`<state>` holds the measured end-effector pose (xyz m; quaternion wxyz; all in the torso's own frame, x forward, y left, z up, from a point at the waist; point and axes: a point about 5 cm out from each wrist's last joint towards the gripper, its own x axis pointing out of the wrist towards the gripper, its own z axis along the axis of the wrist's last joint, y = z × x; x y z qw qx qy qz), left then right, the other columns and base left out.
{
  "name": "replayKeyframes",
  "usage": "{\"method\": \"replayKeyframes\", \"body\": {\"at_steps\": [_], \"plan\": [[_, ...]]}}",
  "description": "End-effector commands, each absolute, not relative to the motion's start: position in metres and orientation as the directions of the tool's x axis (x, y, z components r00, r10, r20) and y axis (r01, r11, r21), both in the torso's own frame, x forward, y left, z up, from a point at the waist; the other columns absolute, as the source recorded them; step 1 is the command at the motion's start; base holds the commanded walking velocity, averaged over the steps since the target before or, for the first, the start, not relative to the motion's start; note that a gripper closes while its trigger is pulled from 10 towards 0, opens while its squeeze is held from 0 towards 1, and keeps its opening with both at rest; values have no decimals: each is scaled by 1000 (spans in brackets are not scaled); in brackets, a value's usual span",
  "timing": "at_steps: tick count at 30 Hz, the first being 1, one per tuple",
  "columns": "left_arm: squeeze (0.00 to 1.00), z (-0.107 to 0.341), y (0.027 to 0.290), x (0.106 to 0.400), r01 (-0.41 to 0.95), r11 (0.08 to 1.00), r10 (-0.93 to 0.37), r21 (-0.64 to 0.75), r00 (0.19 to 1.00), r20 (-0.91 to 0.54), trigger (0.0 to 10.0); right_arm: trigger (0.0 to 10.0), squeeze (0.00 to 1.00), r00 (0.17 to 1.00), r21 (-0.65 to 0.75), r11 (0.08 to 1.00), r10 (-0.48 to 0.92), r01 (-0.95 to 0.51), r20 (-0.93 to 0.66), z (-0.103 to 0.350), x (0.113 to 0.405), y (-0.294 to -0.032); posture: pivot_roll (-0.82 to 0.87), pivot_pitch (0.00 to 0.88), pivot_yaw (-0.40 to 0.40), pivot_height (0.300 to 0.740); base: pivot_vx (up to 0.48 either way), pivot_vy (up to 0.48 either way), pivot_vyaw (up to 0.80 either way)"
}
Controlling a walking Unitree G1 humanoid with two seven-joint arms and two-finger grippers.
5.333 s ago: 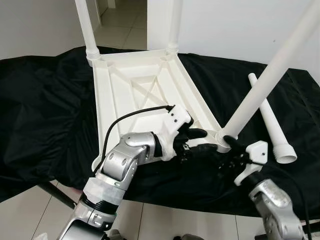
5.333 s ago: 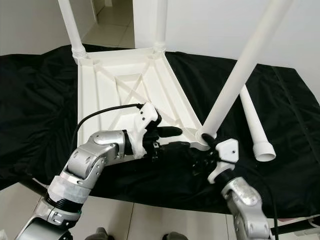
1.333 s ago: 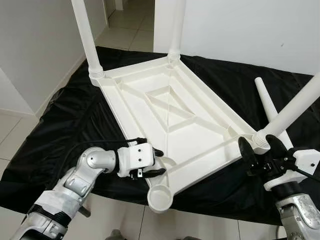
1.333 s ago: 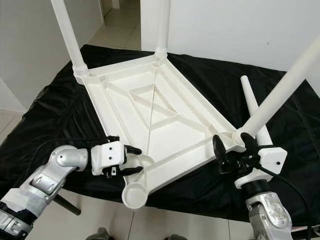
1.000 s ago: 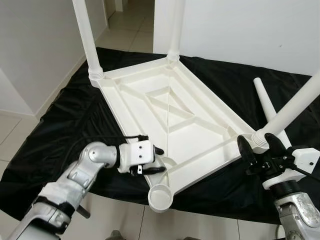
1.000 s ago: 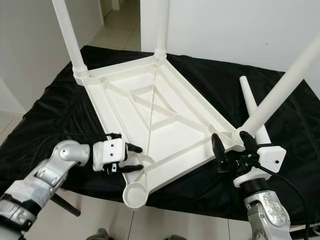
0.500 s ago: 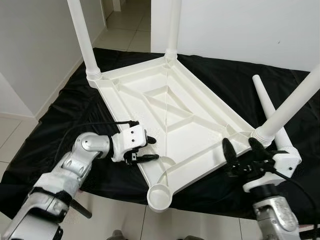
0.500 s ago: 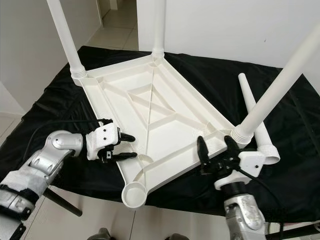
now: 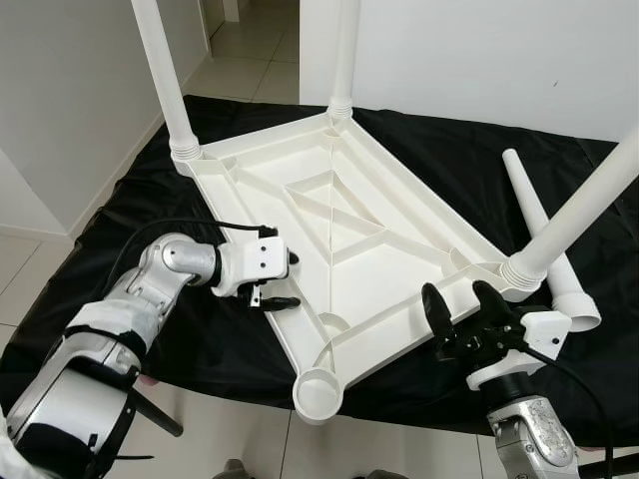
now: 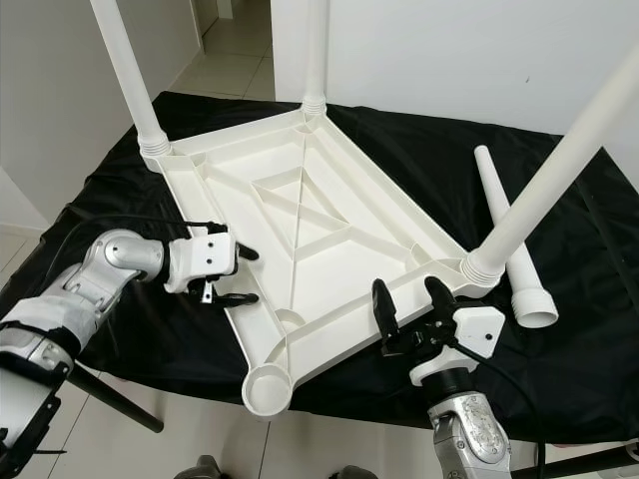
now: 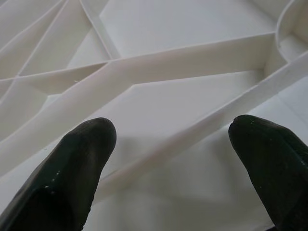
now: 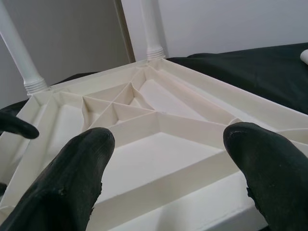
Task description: Building children table
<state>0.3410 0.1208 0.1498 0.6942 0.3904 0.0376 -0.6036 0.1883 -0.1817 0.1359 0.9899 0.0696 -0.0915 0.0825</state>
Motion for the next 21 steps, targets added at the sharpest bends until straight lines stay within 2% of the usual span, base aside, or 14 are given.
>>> {"method": "replayKeyframes", "body": {"at_steps": [1,2,6,9,12,15,21], "plan": [[1000,150,122,342,860,-54,-797,507,269,-540,10000,10000,0,972,123,977,152,-175,180,132,187,-181,-25,18,30,740,0,0,0],[0,150,120,343,859,-76,-802,506,248,-543,10000,10000,0,972,124,976,158,-181,176,131,187,-180,-27,18,31,740,0,0,0],[0,148,118,341,868,-108,-809,485,207,-551,10000,10000,0,970,117,973,176,-197,170,130,186,-179,-35,17,36,740,0,0,0],[0,139,114,337,895,-182,-799,406,106,-592,10000,10000,0,967,93,972,199,-215,157,131,184,-181,-44,17,39,740,0,0,0],[0,138,113,337,897,-198,-792,396,92,-603,10000,10000,0,967,83,972,205,-219,152,131,184,-182,-47,18,39,740,0,0,0],[0,134,112,336,895,-257,-762,364,44,-646,10000,10000,0,965,65,971,217,-229,146,131,183,-183,-56,22,43,740,0,0,0],[0,127,110,335,879,-319,-723,354,16,-691,10000,10000,0,965,51,972,218,-228,144,132,182,-186,-63,21,47,740,0,0,0]]}}
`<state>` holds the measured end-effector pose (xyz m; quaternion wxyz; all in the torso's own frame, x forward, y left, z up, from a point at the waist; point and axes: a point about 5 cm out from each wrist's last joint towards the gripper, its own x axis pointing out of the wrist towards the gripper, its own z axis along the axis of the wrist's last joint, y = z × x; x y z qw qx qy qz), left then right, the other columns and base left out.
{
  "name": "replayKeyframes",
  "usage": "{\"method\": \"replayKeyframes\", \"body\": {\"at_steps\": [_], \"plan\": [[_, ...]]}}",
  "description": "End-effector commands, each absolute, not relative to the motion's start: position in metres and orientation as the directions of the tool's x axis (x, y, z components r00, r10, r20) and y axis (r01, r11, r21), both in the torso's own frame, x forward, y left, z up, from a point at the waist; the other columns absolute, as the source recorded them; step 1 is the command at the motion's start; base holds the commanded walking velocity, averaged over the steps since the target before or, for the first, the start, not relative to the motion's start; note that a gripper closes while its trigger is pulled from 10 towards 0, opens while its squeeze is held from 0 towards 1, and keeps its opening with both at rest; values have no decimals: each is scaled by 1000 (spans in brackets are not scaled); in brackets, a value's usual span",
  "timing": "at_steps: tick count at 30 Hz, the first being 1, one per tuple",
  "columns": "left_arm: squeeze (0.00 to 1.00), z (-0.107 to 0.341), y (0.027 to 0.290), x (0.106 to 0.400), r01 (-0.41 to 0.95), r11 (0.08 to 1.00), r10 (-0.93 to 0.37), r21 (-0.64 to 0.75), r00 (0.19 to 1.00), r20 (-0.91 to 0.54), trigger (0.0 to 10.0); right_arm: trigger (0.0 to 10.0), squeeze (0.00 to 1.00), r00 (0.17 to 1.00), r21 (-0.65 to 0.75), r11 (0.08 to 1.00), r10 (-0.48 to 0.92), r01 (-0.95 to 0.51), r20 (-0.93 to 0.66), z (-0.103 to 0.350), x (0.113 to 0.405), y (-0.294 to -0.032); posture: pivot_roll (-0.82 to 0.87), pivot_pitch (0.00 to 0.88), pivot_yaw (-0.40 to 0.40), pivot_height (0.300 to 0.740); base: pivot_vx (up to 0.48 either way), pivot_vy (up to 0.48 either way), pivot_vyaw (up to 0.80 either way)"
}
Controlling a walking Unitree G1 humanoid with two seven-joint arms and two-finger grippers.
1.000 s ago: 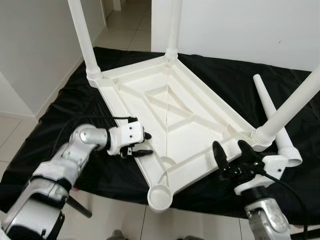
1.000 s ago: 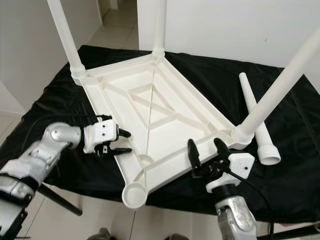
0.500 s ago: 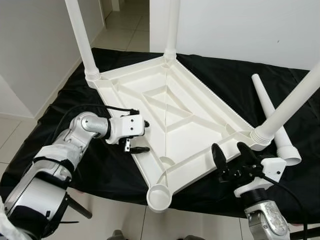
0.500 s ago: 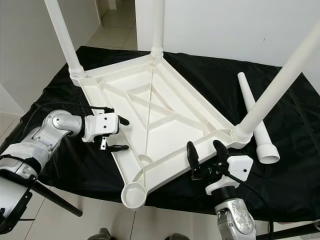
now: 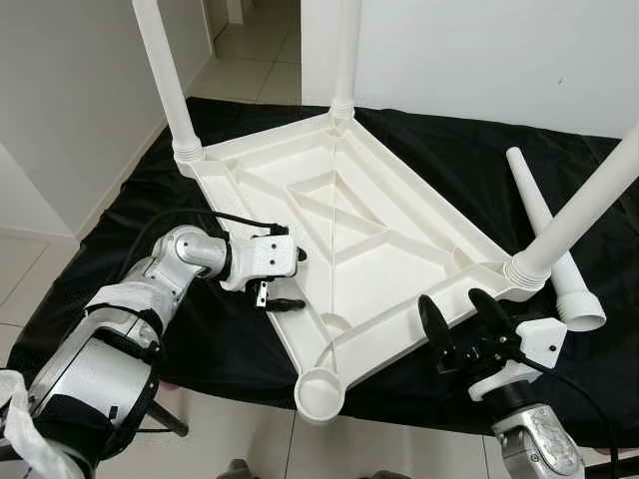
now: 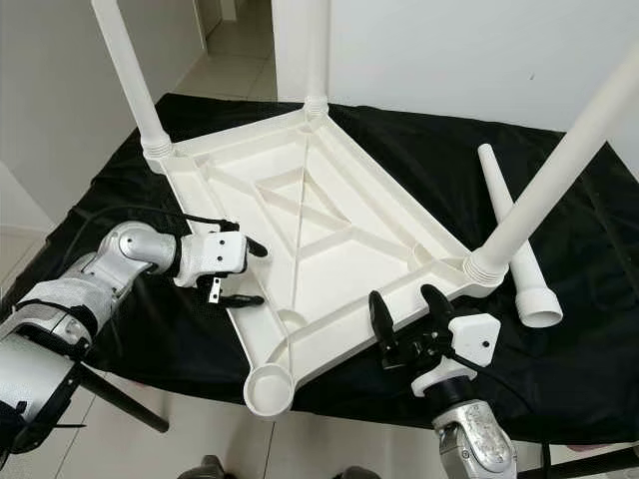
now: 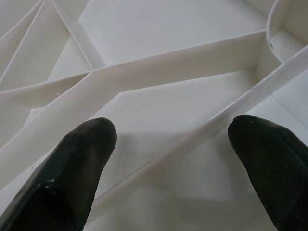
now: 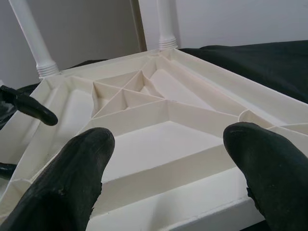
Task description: Building children table
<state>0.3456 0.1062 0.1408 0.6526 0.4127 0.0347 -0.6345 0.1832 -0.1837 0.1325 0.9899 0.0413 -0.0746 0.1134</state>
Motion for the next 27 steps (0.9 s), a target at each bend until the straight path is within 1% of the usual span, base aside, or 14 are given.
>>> {"method": "replayKeyframes", "body": {"at_steps": [1,4,6,10,11,12,13,14,15,16,17,20,21,27], "plan": [[0,125,110,334,878,-327,-716,351,13,-698,10000,10000,0,965,50,972,219,-228,144,132,182,-186,-66,22,47,740,0,0,0],[0,125,109,334,877,-330,-712,348,11,-702,10000,10000,0,965,50,972,219,-228,143,132,182,-186,-66,22,47,740,0,0,0],[0,123,108,333,861,-370,-688,349,-2,-725,10000,10000,0,964,39,971,227,-234,139,132,181,-186,-69,21,53,740,0,0,0],[0,123,106,333,850,-395,-675,347,-12,-738,10000,10000,0,962,27,970,236,-242,137,132,181,-186,-69,20,55,740,0,0,0],[0,124,105,333,851,-404,-673,334,-30,-739,10000,10000,0,962,26,969,239,-244,136,132,181,-186,-69,22,57,740,0,0,0],[0,124,105,333,851,-404,-673,334,-30,-739,10000,10000,0,962,26,969,239,-244,136,132,181,-186,-69,22,57,740,0,0,0],[0,125,105,333,860,-405,-675,311,-51,-736,8627,10000,0,961,23,969,243,-248,134,132,181,-185,-70,25,61,740,0,0,0],[0,125,105,333,860,-405,-675,311,-51,-736,8627,10000,0,961,23,969,243,-248,134,132,181,-185,-70,25,61,740,0,0,0],[0,127,105,333,873,-404,-677,274,-84,-731,7412,10000,0,961,20,968,244,-249,131,131,180,-185,-70,31,64,740,0,0,0],[0,129,105,333,881,-403,-680,248,-107,-725,7412,10000,0,961,19,968,245,-249,129,131,179,-184,-70,31,64,740,0,0,0],[0,132,105,334,890,-403,-684,215,-137,-716,3686,10000,0,961,19,968,244,-249,128,131,178,-184,-70,40,70,740,0,0,0],[0,133,105,334,894,-404,-687,195,-156,-710,3686,10000,0,962,19,969,244,-248,127,131,178,-184,-70,40,70,740,0,0,0],[0,139,105,335,896,-419,-687,148,-206,-697,0,10000,0,963,17,970,240,-244,122,130,176,-186,-69,51,72,740,0,0,0],[0,145,105,336,881,-452,-666,140,-229,-710,0,10000,0,964,14,970,239,-242,118,130,176,-187,-68,59,73,740,0,0,0]]}}
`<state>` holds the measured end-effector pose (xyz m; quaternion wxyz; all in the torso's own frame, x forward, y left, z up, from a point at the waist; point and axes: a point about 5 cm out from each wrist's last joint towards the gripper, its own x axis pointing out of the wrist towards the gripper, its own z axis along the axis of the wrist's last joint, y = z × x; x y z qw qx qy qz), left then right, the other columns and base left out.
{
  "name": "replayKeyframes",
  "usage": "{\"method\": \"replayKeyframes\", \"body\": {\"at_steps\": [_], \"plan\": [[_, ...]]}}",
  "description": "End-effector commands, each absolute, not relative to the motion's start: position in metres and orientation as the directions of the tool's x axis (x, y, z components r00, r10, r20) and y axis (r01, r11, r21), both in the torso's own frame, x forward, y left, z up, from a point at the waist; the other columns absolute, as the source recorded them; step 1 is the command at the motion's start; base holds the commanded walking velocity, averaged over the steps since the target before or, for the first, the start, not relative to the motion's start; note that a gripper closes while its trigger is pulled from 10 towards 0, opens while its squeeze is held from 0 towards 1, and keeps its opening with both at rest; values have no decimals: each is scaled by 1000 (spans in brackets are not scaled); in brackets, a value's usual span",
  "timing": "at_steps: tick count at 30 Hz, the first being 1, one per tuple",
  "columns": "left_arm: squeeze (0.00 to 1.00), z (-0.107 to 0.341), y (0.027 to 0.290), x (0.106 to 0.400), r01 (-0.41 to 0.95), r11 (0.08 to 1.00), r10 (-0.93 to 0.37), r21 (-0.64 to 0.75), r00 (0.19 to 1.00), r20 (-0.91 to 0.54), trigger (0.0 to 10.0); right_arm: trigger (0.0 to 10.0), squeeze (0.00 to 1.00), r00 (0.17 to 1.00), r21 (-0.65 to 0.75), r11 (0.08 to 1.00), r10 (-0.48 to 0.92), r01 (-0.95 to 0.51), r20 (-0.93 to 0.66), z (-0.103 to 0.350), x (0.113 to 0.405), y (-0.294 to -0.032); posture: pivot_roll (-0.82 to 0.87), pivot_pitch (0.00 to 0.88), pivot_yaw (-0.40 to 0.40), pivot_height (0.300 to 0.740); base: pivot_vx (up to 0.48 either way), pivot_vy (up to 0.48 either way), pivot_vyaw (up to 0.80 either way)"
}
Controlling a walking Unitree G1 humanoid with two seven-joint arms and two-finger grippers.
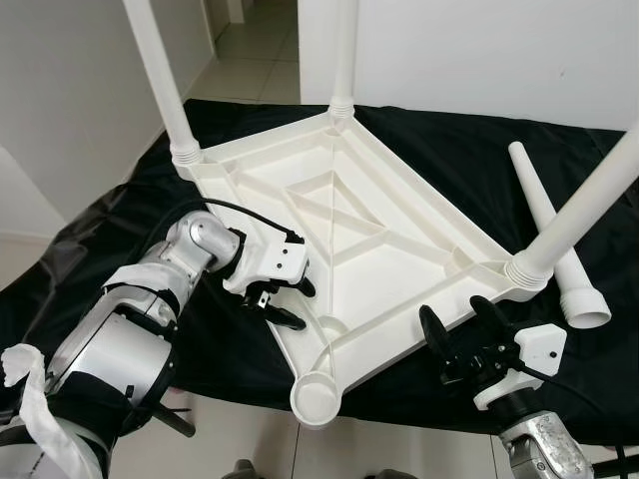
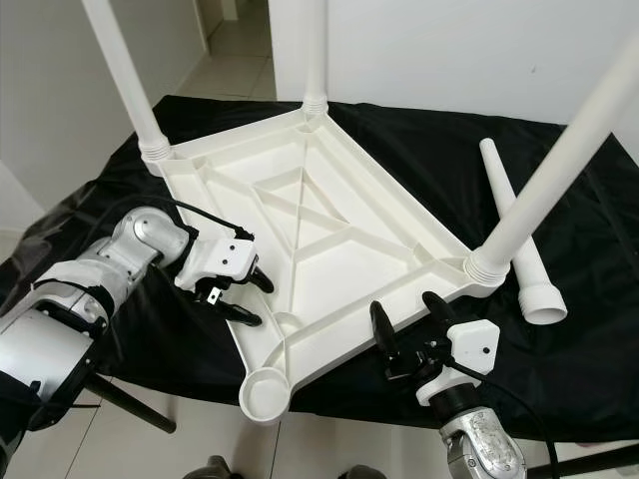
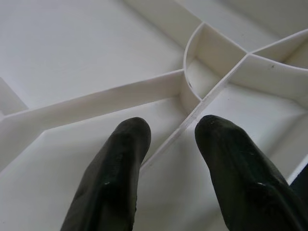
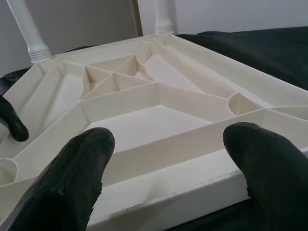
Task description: Building children table
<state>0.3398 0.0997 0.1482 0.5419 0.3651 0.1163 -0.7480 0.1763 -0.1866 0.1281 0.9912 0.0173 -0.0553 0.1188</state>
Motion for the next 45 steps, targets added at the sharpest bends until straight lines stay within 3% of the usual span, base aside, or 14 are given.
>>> {"method": "replayKeyframes", "body": {"at_steps": [1,4,7,8,13,14,24,25,35,37,38,41,42,45], "plan": [[0,145,105,336,881,-452,-666,140,-229,-710,0,10000,0,964,14,970,239,-242,118,130,176,-187,-68,59,73,740,0,0,0],[0,147,103,336,870,-471,-657,149,-233,-717,0,10000,0,964,13,970,239,-242,117,131,176,-187,-68,65,74,740,0,0,0],[0,148,101,336,859,-485,-652,162,-232,-722,1529,10000,0,964,9,970,238,-241,116,131,175,-188,-69,75,78,740,0,0,0],[0,148,99,336,854,-489,-653,180,-221,-725,10000,10000,0,965,10,971,238,-240,115,131,174,-187,-71,78,80,740,0,0,0],[0,148,94,335,841,-499,-658,210,-211,-723,10000,10000,0,967,12,972,230,-233,110,130,172,-187,-73,83,84,740,0,0,0],[1000,148,94,335,840,-501,-661,208,-216,-718,10000,10000,0,968,13,973,228,-230,108,130,171,-188,-73,84,83,740,0,0,0],[929,149,92,336,815,-514,-657,269,-171,-735,10000,10000,0,969,24,974,222,-226,109,129,169,-187,-73,83,84,740,0,0,0],[0,148,92,336,812,-516,-650,272,-164,-742,10000,10000,0,968,25,973,224,-228,110,129,169,-186,-75,82,87,740,0,0,0],[0,137,87,336,797,-526,-605,298,-104,-790,10000,10000,0,966,28,971,232,-236,115,131,166,-181,-94,86,97,740,0,0,0],[0,136,84,337,798,-520,-600,304,-89,-795,8824,10000,0,961,17,966,256,-259,109,131,164,-179,-100,85,99,740,0,0,0],[0,136,84,338,799,-519,-599,304,-86,-796,6667,10000,0,956,14,962,271,-274,109,132,162,-178,-100,85,99,740,0,0,0],[0,135,83,338,800,-516,-598,308,-78,-798,5804,10000,0,945,7,951,307,-310,110,134,160,-175,-102,84,101,740,0,0,0],[0,135,83,339,801,-512,-598,310,-73,-798,3843,10000,0,937,0,943,331,-333,115,136,159,-173,-103,82,102,740,0,0,0],[0,134,83,339,802,-510,-595,311,-67,-801,3059,10000,0,927,-15,933,359,-360,113,139,158,-171,-105,79,101,740,0,0,0]]}}
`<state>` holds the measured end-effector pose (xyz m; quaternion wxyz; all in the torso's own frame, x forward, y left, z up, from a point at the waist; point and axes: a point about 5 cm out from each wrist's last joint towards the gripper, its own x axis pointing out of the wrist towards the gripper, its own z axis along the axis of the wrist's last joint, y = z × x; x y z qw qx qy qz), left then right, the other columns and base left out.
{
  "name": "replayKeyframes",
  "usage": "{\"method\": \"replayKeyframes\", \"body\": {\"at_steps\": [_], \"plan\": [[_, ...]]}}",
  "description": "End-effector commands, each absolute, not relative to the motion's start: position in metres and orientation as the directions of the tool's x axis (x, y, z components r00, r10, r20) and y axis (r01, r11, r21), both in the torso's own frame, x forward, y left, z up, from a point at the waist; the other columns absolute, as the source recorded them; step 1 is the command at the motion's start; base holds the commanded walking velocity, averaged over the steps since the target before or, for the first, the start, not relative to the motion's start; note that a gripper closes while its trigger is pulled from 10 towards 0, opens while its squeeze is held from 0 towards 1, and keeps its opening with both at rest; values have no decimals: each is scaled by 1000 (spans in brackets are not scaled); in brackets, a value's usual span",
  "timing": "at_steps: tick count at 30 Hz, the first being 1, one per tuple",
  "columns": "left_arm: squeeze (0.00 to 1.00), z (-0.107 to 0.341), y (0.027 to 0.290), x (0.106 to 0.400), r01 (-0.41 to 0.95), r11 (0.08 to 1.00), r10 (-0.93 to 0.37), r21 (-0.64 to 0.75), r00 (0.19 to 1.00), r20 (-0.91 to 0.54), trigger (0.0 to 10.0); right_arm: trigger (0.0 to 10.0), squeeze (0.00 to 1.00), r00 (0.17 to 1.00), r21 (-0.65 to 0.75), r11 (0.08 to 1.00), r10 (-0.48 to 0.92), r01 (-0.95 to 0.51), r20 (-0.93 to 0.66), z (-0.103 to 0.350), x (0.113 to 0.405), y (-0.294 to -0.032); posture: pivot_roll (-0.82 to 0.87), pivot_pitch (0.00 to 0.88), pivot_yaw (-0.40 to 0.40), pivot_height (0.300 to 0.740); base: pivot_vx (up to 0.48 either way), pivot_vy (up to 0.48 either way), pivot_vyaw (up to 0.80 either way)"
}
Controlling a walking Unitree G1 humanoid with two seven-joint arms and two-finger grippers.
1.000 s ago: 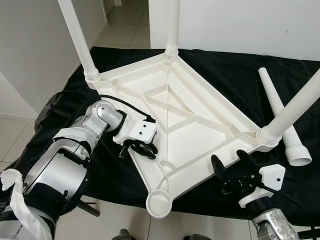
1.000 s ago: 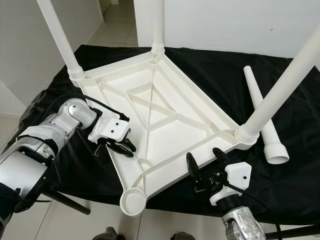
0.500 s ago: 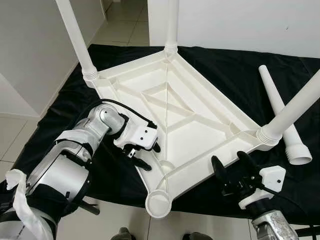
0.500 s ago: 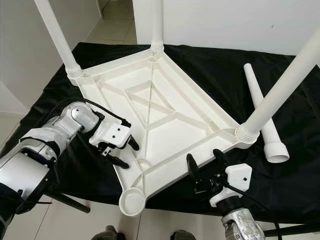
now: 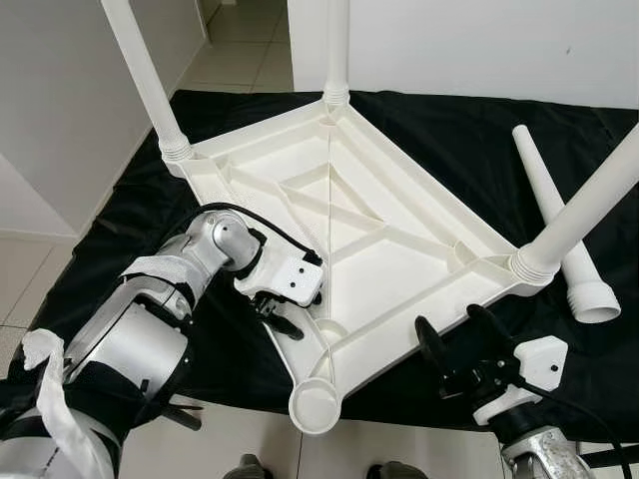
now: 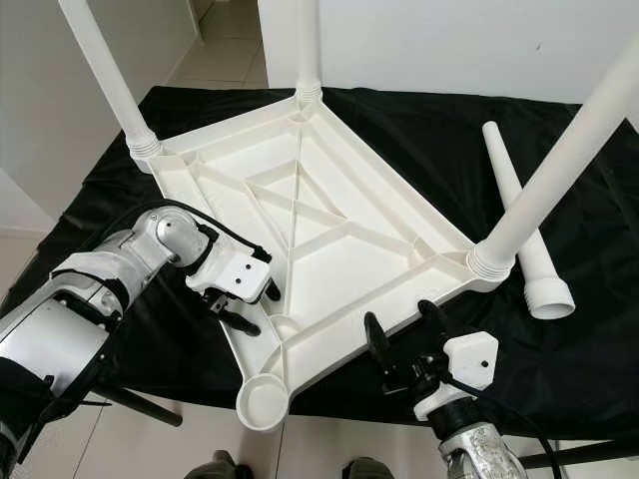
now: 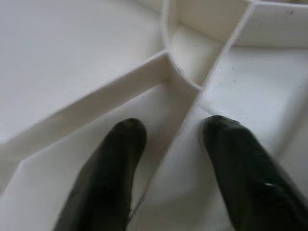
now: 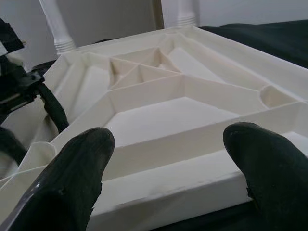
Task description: Building children table
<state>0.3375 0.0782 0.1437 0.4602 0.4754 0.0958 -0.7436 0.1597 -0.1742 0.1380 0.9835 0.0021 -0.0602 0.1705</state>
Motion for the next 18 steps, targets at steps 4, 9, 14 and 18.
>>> {"method": "replayKeyframes", "body": {"at_steps": [4,9,14,18], "plan": [[0,135,83,341,812,-485,-609,323,-50,-791,0,10000,0,931,-28,938,347,-346,112,139,160,-174,-109,70,94,740,0,0,0],[0,137,82,343,820,-460,-623,341,-24,-782,0,10000,0,933,-46,940,341,-338,113,141,163,-179,-105,62,84,740,0,0,0],[0,137,85,345,836,-420,-639,355,5,-769,0,10000,0,936,-61,944,331,-326,117,142,166,-184,-105,56,79,740,0,0,0],[0,137,89,348,851,-377,-654,367,36,-755,0,10000,0,937,-65,945,327,-322,118,143,167,-186,-103,50,74,740,0,0,0]]}}
